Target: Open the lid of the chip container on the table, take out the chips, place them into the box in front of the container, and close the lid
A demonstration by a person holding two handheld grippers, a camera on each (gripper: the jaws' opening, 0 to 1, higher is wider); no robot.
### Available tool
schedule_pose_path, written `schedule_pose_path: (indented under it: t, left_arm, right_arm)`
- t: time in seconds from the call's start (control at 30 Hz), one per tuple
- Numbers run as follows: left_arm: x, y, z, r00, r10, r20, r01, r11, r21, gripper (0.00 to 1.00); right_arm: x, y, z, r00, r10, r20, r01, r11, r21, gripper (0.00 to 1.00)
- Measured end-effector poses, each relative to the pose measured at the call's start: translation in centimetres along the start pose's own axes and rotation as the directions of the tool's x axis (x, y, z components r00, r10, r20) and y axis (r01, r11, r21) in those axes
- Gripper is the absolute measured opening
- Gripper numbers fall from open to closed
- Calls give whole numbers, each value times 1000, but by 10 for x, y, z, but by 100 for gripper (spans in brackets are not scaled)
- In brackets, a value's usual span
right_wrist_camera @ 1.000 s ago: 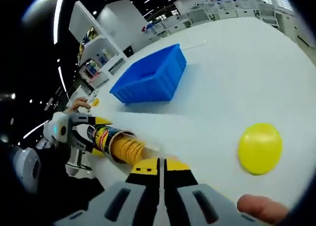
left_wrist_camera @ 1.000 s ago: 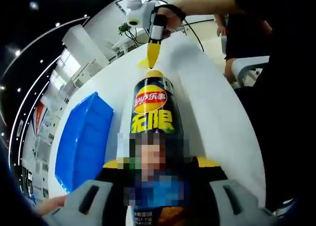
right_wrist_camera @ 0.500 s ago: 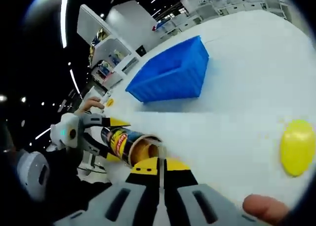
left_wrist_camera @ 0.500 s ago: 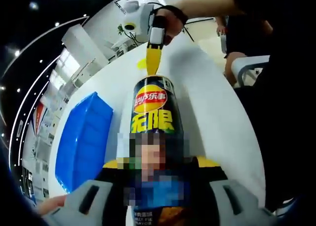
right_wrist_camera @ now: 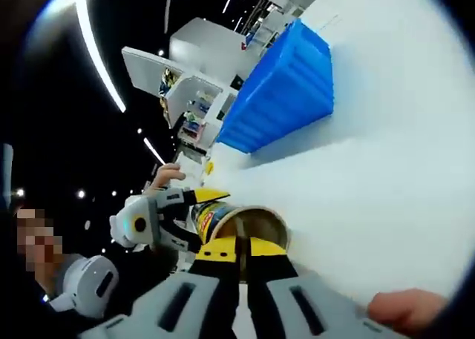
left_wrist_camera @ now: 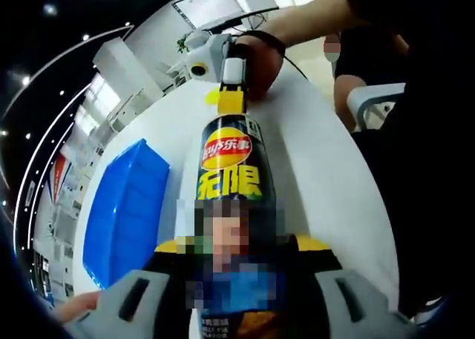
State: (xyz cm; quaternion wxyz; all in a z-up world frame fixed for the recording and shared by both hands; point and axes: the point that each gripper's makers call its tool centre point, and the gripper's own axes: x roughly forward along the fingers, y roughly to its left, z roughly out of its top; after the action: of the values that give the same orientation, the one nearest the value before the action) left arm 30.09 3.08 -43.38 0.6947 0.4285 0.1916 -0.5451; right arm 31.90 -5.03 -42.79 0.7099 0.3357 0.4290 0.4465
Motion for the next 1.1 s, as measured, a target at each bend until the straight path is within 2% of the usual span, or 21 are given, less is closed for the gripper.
schedule_pose_path:
  t: [0.2, 0.3, 0.37, 0.4, 0.47, 0.53, 0.63, 0.7, 0.87, 0.93, 0.97, 1.03, 1.1]
  left_arm:
    - [-1, -1, -2, 1000, -3, -7, 2, 1000, -12, 51]
    - [-1, -2, -3, 1000, -5, -6, 5, 1000, -18, 51]
    - [3, -3, 3, 1000, -13, 2, 13, 1000, -10, 51]
    - [3, -3, 4, 1000, -19, 10, 19, 1000, -2, 51]
    - [3, -3, 4, 1000, -17, 17, 17, 1000, -4, 51]
    - [3, -4, 4, 1000, -17, 17, 17, 1000, -5, 51]
    - [3, -4, 4, 1000, -16, 18, 16, 1000, -6, 51]
    - [3, -4, 4, 1000, -15, 21, 15, 1000, -5, 51]
    - [3, -2, 4, 1000, -17, 27, 17, 1000, -6, 51]
    - [4, -2, 4, 999, -18, 29, 18, 1000, -9, 51]
    - [4, -2, 5, 999, -21, 31, 21, 1000, -6, 51]
    - [3, -2, 5, 999, -20, 32, 21, 1000, -6, 51]
    - [3, -2, 5, 999, -20, 31, 20, 1000, -5, 51]
  right_arm:
    - [0, 0, -1, 1000, 8, 3, -8, 999, 34, 3]
    - [-1, 0, -1, 1000, 11, 26, -12, 999, 41, 4]
    - [-2, -3, 4, 998, -8, 59, 7, 1000, 4, 7]
    - [-4, -8, 4, 996, -47, 71, 48, 999, -23, 11]
    - [-9, -11, 6, 993, -74, 90, 80, 995, -55, 17]
    - [-13, -10, 4, 990, -98, 102, 105, 993, -63, 20]
    - [-21, -8, 5, 986, -121, 111, 133, 985, -107, 20]
    - [-29, -6, 15, 978, -126, 166, 148, 981, -127, 19]
    - [-42, 3, 24, 976, -81, 200, 95, 994, -58, 16]
    - [-48, 17, 36, 965, 4, 262, 11, 998, -54, 14]
    - [-49, 26, 35, 966, 57, 251, -52, 998, -25, 14]
    - [-46, 34, 25, 976, 107, 188, -112, 994, 16, 14]
    - [-37, 32, 14, 985, 97, 142, -98, 995, -1, 13]
